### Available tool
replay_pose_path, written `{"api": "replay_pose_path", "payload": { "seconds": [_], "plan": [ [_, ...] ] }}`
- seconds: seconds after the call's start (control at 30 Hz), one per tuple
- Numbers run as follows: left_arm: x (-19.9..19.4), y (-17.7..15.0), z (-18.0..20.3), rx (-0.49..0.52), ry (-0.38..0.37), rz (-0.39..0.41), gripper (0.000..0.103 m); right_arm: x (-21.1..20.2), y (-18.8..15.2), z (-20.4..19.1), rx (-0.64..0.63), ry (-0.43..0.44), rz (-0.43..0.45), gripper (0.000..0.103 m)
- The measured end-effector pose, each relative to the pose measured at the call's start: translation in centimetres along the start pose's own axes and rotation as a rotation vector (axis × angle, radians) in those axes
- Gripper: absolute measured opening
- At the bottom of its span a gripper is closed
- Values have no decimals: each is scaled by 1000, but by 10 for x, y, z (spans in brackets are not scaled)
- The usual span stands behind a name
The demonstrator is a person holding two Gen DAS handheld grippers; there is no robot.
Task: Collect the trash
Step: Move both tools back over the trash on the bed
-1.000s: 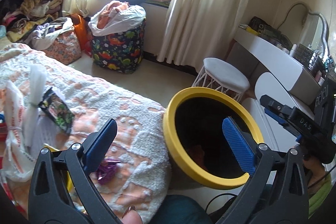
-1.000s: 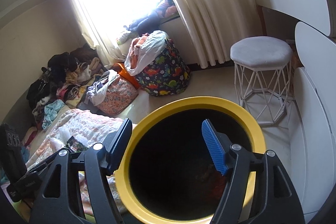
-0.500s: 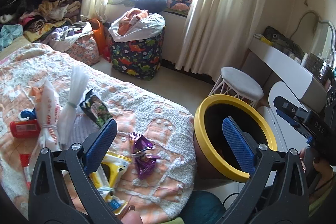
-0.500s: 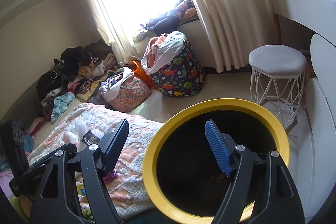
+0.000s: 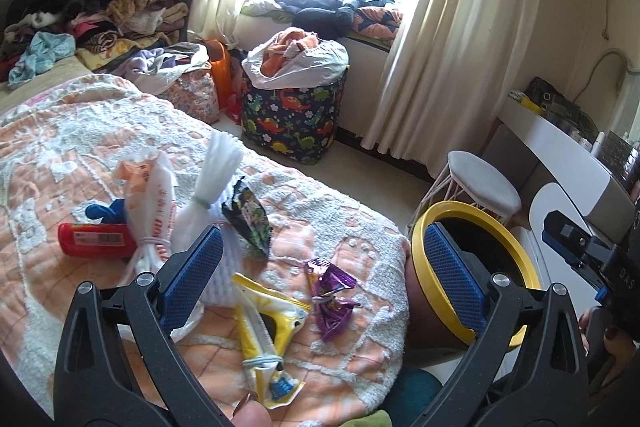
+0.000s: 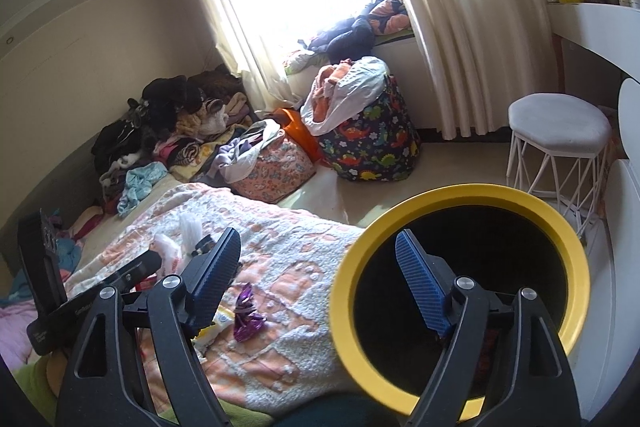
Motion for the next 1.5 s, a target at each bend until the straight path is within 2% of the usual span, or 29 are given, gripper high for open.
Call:
{"api": "replay_pose_path", "payload": {
  "seconds": [0.57, 1.03, 1.27, 1.5],
  "plan": [
    [-19, -2, -47, -75, 46, 27, 93, 17, -24, -64, -118, 58, -79, 82],
    [-29, -10, -91, -137, 95, 17, 93, 38, -50, -105, -200, 102, -175, 82],
    [-34, -22, -117, -188, 127, -10, 93, 55, -69, -131, -253, 113, -246, 82],
    [-35, -39, -132, -206, 149, -69, 93, 71, -81, -141, -262, 111, -311, 82]
  ]
}}
Point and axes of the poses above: each gripper's, at about its wrist camera, not at the fingertips, and x roughly the way its jaws point, z to its right, y to its top, the point moved 5 cm from there along x, roughly the way its jaws point, and after that the axes turned 10 degrees about -z, right-handed, at the moved point
